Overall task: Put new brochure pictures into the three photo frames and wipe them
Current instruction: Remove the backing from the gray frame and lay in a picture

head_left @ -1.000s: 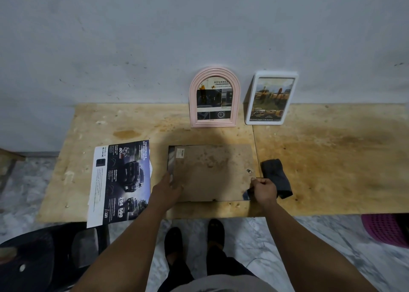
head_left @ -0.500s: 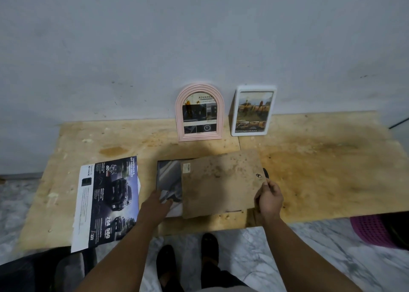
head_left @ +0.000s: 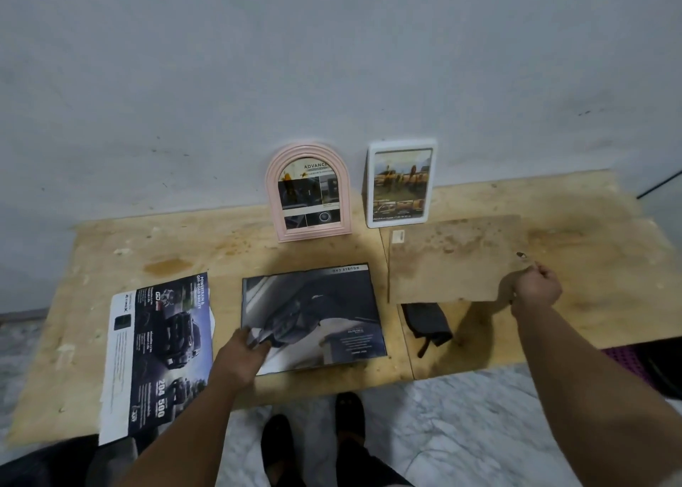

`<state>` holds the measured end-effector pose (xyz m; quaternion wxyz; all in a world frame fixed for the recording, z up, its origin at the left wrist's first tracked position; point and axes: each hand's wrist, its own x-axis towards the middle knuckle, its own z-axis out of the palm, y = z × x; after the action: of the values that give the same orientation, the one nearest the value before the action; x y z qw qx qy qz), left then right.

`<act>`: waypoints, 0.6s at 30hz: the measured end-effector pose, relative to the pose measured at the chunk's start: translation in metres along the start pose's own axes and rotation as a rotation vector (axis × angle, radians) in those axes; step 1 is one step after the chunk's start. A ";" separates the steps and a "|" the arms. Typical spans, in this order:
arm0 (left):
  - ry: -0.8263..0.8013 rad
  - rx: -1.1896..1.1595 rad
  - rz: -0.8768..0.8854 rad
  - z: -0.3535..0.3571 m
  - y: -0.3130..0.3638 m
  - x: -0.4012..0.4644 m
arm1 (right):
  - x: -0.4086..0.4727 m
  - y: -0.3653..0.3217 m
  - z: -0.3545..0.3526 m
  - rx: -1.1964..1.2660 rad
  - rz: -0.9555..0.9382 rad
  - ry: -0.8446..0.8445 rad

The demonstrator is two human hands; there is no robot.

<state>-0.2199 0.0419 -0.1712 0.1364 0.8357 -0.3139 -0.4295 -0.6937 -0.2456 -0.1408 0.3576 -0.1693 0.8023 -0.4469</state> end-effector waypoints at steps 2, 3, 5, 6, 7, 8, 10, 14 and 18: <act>-0.001 -0.003 -0.013 -0.001 0.002 0.000 | 0.013 -0.020 -0.006 0.014 0.010 0.016; 0.000 -0.008 -0.021 -0.001 0.003 0.000 | 0.015 -0.029 -0.008 0.018 0.011 0.018; 0.002 -0.009 -0.039 0.001 0.006 -0.001 | 0.024 -0.041 -0.012 0.007 0.001 -0.016; 0.004 -0.006 -0.047 0.001 0.007 -0.001 | 0.028 -0.043 -0.012 -0.048 -0.003 -0.033; 0.006 -0.008 -0.052 0.001 0.009 -0.001 | 0.029 -0.044 -0.011 -0.142 -0.001 -0.013; 0.009 -0.017 -0.054 0.002 0.009 -0.001 | 0.027 -0.044 -0.009 -0.255 -0.001 0.037; 0.019 -0.037 -0.062 0.003 0.011 -0.002 | 0.005 -0.034 -0.001 -0.437 -0.090 0.086; 0.043 -0.065 -0.067 0.002 0.012 -0.004 | -0.087 0.010 0.018 -0.449 -0.524 -0.237; 0.042 -0.065 -0.036 -0.002 0.010 -0.008 | -0.155 0.061 0.033 -0.732 -0.793 -0.780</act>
<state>-0.2258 0.0393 -0.1604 0.1624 0.8452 -0.2818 -0.4241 -0.5599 -0.1404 -0.1379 0.3498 -0.7114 0.5910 -0.1492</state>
